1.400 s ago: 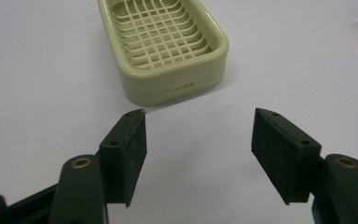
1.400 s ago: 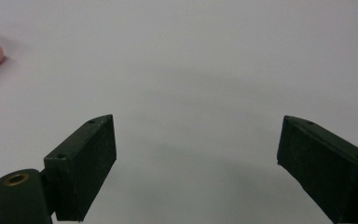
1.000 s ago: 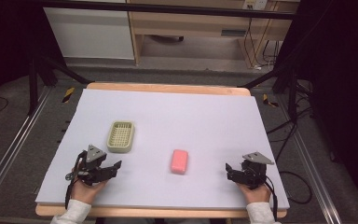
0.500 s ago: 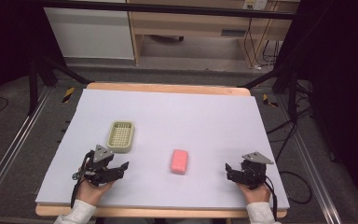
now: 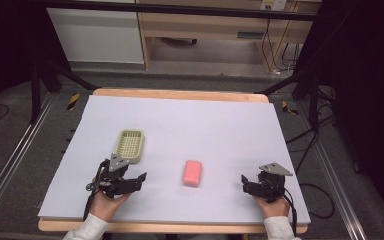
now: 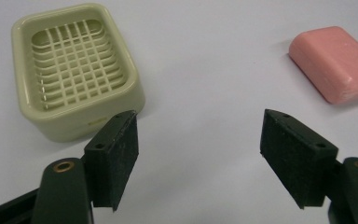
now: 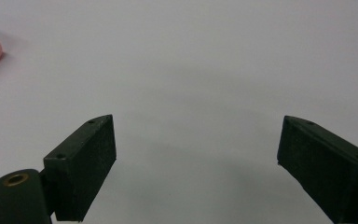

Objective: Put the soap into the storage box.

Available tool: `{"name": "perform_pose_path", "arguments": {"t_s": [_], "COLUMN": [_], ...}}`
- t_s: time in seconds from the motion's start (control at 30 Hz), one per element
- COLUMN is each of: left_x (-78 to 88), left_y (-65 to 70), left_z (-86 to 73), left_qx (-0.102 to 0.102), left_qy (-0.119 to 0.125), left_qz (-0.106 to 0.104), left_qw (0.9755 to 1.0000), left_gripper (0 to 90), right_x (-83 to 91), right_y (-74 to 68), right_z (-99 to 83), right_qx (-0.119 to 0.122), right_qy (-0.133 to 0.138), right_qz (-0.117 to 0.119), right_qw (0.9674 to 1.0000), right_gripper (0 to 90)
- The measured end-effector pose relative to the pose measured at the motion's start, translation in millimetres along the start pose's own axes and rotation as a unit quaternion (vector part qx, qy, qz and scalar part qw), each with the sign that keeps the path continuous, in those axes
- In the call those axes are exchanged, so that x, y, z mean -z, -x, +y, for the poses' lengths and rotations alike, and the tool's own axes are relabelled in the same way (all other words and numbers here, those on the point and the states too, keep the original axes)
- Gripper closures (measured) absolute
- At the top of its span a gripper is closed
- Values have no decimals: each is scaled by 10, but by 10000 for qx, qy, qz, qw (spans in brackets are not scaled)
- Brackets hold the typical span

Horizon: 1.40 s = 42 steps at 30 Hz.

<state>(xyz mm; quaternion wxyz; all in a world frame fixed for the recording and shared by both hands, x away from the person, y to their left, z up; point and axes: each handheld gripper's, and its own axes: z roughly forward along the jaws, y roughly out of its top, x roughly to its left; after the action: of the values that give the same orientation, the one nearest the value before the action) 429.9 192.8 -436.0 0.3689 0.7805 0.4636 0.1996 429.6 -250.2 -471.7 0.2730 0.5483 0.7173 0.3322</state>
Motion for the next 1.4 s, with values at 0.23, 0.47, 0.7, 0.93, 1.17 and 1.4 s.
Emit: {"name": "perform_pose_path", "arguments": {"t_s": [0.23, 0.47, 0.7, 0.93, 1.17, 1.4], "left_x": [-47, -116, -194, -286, -360, -459], "left_y": [123, 241, 412, 543, 660, 800], "left_z": [81, 191, 328, 447, 549, 589], "left_qx": [-123, -141, -296, -420, -431, -595], "left_qy": [-6, 58, 69, 22, 53, -65], "left_qz": [-127, -287, -369, -442, -528, -506], "left_qw": [9998, 9995, 9989, 9981, 9977, 9969], "left_gripper": [254, 252, 247, 243, 240, 234], "right_x": [-29, -15, -8, -5, -4, -4], "right_y": [-28, -15, -10, -6, -5, -4], "right_z": [7, 7, 10, 10, 11, 11], "right_qx": [92, 38, 15, -4, -3, -2], "right_qy": [-19, 38, 65, 77, 78, 78], "right_qz": [-8, -1, 9, -8, -15, -11], "right_qw": [10000, 10000, 10000, 10000, 10000, 10000], "right_gripper": [118, 117, 116, 116, 116, 116]}}
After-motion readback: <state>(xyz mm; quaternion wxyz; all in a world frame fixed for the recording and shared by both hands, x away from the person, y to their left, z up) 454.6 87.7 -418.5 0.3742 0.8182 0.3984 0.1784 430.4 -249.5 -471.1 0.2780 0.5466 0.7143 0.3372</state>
